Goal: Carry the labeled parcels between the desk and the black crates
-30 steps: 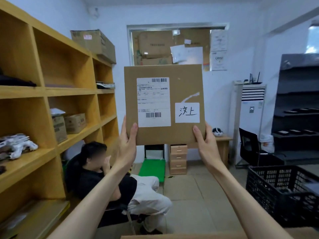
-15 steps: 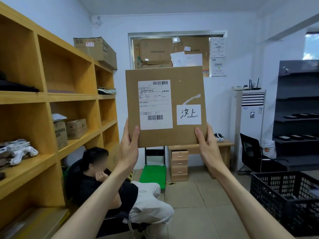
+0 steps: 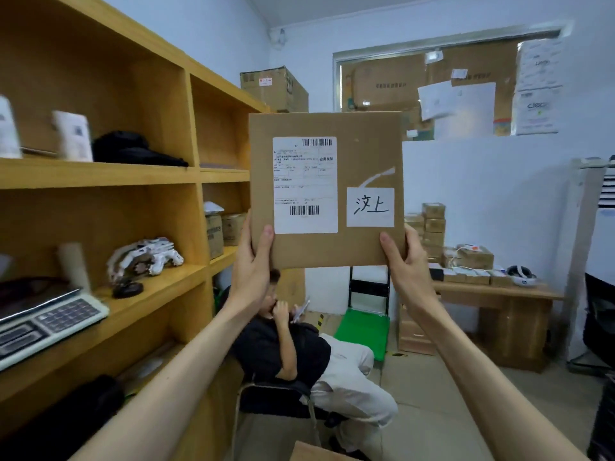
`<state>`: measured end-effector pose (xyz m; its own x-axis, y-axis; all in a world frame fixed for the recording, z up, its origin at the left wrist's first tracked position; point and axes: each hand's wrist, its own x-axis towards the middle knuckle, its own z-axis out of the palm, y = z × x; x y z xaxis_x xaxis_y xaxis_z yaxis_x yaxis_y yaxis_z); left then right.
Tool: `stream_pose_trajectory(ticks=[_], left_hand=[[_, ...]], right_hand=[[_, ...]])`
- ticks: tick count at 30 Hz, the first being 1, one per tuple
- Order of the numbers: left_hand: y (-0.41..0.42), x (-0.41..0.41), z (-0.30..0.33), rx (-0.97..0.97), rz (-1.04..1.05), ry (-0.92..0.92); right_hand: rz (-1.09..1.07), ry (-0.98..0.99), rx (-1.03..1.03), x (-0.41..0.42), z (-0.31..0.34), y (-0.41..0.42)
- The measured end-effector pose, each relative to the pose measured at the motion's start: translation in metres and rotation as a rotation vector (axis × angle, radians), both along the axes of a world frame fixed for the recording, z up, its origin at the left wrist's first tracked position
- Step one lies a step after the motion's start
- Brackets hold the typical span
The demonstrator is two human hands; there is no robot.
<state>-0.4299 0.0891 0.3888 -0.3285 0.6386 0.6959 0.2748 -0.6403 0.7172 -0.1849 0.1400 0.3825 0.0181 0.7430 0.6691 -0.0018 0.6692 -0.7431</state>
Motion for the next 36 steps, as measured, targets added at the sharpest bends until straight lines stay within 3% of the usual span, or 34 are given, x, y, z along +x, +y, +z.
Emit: stream_pose_trajectory(ticks=[9, 19, 27, 36], left_hand=[[-0.162, -0.106, -0.027, -0.056, 0.543, -0.032], [-0.464, -0.171, -0.018, -0.01, 1.146, -0.023], [-0.729, -0.119, -0.009, 0.039, 1.579, -0.017], [-0.967, 0.023, -0.013, 0.081, 2.089, -0.031]], right_hand=[[0.506, -0.021, -0.032, -0.159, -0.024, -0.053], [1.151, -0.01, -0.044, -0.354, -0.02, -0.276], [1.6, -0.008, -0.014, -0.422, -0.008, -0.54], [2.077, -0.011, -0.015, -0.379, -0.014, -0.834]])
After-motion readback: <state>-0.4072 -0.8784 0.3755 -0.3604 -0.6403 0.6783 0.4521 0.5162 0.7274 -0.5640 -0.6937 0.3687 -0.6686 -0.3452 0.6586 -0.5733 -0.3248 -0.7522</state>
